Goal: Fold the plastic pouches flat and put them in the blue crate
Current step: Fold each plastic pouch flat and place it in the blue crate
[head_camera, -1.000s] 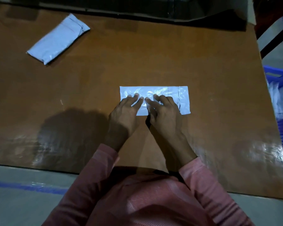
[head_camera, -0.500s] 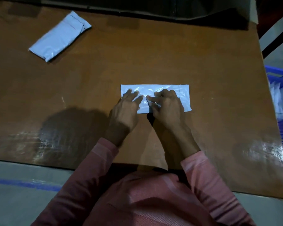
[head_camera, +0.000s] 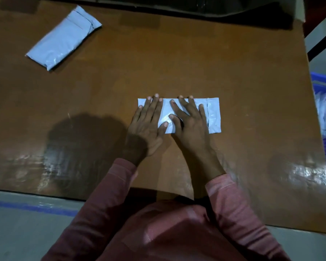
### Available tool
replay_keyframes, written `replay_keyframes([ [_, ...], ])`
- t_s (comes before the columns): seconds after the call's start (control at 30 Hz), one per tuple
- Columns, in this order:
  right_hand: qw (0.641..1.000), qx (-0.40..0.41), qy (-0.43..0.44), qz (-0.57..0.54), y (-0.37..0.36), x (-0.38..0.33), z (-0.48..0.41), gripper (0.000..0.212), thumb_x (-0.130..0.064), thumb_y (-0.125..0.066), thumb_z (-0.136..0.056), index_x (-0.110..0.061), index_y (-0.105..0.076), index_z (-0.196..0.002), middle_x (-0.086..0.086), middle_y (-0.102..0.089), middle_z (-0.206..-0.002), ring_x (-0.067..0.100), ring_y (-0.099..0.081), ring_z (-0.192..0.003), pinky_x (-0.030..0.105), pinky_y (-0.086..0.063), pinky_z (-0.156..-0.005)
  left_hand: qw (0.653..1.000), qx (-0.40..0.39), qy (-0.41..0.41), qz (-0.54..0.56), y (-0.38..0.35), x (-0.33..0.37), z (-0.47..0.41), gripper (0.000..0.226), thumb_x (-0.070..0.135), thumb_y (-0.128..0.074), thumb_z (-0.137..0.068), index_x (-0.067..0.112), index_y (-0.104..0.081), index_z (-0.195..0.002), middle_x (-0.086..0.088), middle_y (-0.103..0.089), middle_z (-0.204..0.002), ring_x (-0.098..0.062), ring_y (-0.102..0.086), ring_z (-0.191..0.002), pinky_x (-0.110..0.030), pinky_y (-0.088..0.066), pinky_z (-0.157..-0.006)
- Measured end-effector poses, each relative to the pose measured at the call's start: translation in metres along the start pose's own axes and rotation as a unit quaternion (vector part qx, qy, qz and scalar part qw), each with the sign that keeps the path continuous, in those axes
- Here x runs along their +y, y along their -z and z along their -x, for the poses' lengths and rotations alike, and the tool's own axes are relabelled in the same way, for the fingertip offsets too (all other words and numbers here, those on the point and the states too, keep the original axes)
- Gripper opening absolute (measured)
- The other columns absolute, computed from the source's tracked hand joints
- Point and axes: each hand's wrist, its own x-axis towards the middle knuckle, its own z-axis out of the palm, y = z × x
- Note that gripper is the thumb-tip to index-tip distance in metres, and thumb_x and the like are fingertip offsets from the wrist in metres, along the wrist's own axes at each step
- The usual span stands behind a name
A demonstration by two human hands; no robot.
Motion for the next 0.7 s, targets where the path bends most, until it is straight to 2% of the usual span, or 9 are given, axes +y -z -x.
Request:
replay_keyframes([
  [0.13, 1.000, -0.004, -0.004, 0.010, -0.002, -0.002, -0.001, 0.044, -0.036, -0.047, -0.105, -0.030, -0.052, -0.147, -0.003, -0.038, -0.161, 0.019, -0.017, -0.155, 0.046, -0.013, -0.126, 1.000, 0.011, 0.002, -0.010, 0.003, 0.002, 0.001, 0.067, 0.047, -0.025, -0.109, 0.012, -0.010, -0.165, -0.004, -0.005, -0.173, -0.019, 0.000, -0.160, -0.040, -0.010, -0.129],
  [0.23, 1.000, -0.004, 0.002, 0.018, 0.000, -0.001, -0.001, 0.045, -0.038, -0.045, -0.105, -0.030, -0.050, -0.148, -0.003, -0.037, -0.161, 0.019, -0.015, -0.156, 0.046, -0.012, -0.126, 1.000, -0.004, 0.008, -0.007, 0.002, 0.002, -0.001, 0.069, 0.049, -0.021, -0.108, 0.014, -0.006, -0.165, -0.003, -0.002, -0.173, -0.018, 0.003, -0.159, -0.038, -0.006, -0.129],
  [0.33, 0.999, -0.039, 0.020, 0.025, 0.007, 0.002, -0.004, 0.048, -0.041, -0.039, -0.105, -0.027, -0.050, -0.149, 0.000, -0.038, -0.161, 0.022, -0.017, -0.155, 0.047, -0.014, -0.126, 1.000, -0.020, 0.011, -0.016, 0.000, 0.002, -0.004, 0.071, 0.053, -0.016, -0.106, 0.014, -0.006, -0.165, -0.003, -0.002, -0.173, -0.019, 0.003, -0.159, -0.039, -0.003, -0.129],
  [0.4, 0.997, -0.053, 0.038, 0.030, 0.016, 0.007, -0.008, 0.049, -0.037, -0.038, -0.104, -0.020, -0.051, -0.148, 0.003, -0.043, -0.157, 0.026, -0.023, -0.153, 0.048, -0.015, -0.125, 0.999, -0.026, 0.008, -0.020, 0.000, 0.006, -0.008, 0.072, 0.054, -0.014, -0.105, 0.014, -0.007, -0.165, -0.006, -0.002, -0.173, -0.023, 0.003, -0.160, -0.043, -0.003, -0.129],
  [0.53, 0.996, 0.032, 0.023, 0.080, 0.031, 0.025, -0.016, 0.046, -0.022, -0.049, -0.100, -0.005, -0.053, -0.143, 0.014, -0.059, -0.139, 0.034, -0.046, -0.138, 0.046, -0.030, -0.115, 0.999, -0.002, -0.024, -0.033, -0.001, 0.024, -0.021, 0.066, 0.049, -0.017, -0.108, 0.015, -0.014, -0.165, -0.005, -0.007, -0.173, -0.025, 0.000, -0.160, -0.050, -0.007, -0.128],
  [0.6, 0.995, 0.012, -0.001, 0.100, 0.032, 0.034, -0.012, 0.050, -0.032, -0.043, -0.106, -0.009, -0.045, -0.150, 0.011, -0.050, -0.149, 0.030, -0.038, -0.144, 0.045, -0.028, -0.118, 0.999, 0.001, -0.033, -0.042, -0.005, 0.030, -0.027, 0.063, 0.047, -0.019, -0.110, 0.016, -0.014, -0.165, -0.005, -0.006, -0.173, -0.026, 0.000, -0.160, -0.054, -0.008, -0.127],
  [0.7, 0.990, -0.026, -0.008, 0.135, 0.026, 0.041, -0.003, 0.057, -0.042, -0.026, -0.109, -0.013, -0.027, -0.159, 0.005, -0.025, -0.166, 0.023, -0.014, -0.156, 0.044, -0.014, -0.126, 0.998, 0.006, -0.032, -0.054, -0.010, 0.032, -0.033, 0.061, 0.046, -0.021, -0.110, 0.019, -0.016, -0.165, -0.004, -0.010, -0.173, -0.029, -0.002, -0.159, -0.058, -0.010, -0.125],
])
